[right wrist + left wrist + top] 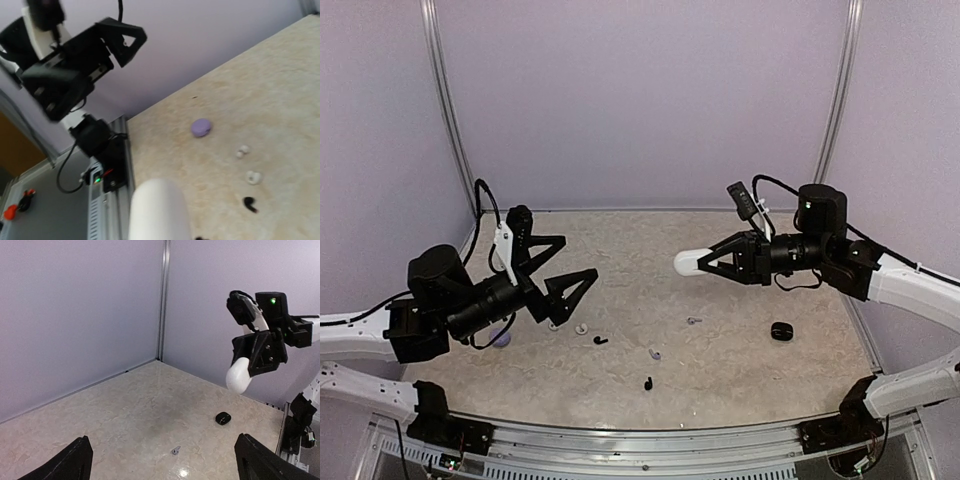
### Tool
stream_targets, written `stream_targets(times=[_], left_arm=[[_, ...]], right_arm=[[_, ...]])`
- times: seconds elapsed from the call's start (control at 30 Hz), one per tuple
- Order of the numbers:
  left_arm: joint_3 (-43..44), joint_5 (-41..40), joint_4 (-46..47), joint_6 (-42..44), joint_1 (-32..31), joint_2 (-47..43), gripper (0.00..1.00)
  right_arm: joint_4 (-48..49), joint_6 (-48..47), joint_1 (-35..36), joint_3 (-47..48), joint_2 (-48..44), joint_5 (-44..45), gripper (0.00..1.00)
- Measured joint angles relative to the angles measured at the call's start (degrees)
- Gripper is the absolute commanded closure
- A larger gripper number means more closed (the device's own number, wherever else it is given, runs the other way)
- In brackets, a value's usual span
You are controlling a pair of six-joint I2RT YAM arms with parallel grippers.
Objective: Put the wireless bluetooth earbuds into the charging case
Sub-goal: Pass from the right arm to the left
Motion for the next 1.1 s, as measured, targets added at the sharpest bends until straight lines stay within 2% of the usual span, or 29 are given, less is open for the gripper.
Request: stream_targets(times=[0.2,0.37,0.53,0.83,1.1], left_arm=[[6.9,-2.7,-1.4,13.4,-11.7,9.7,0.01],[9.0,-7.3,-0.3,23.6,-17.5,19.5,0.11],[10.0,-8.4,-0.1,29.2,-17.8,24.9,0.19],[10.8,-9.7,2.7,34.8,-17.9,26.8,0.34],[10.9,-9.9,3.3,37.4,-17.9,26.8,0.54]], right_arm=[[2.1,0.2,5.0,0.0,2.5,0.7,0.91],[3.0,0.7,8.4,0.0,3.9,2.3,0.91],[3.3,1.3,11.3,0.0,4.5,3.8,0.91],[5.0,3.0,14.9,-0.5,6.0,5.9,0.91],[4.9,3.5,15.3,-0.9,6.4,7.0,0.89]])
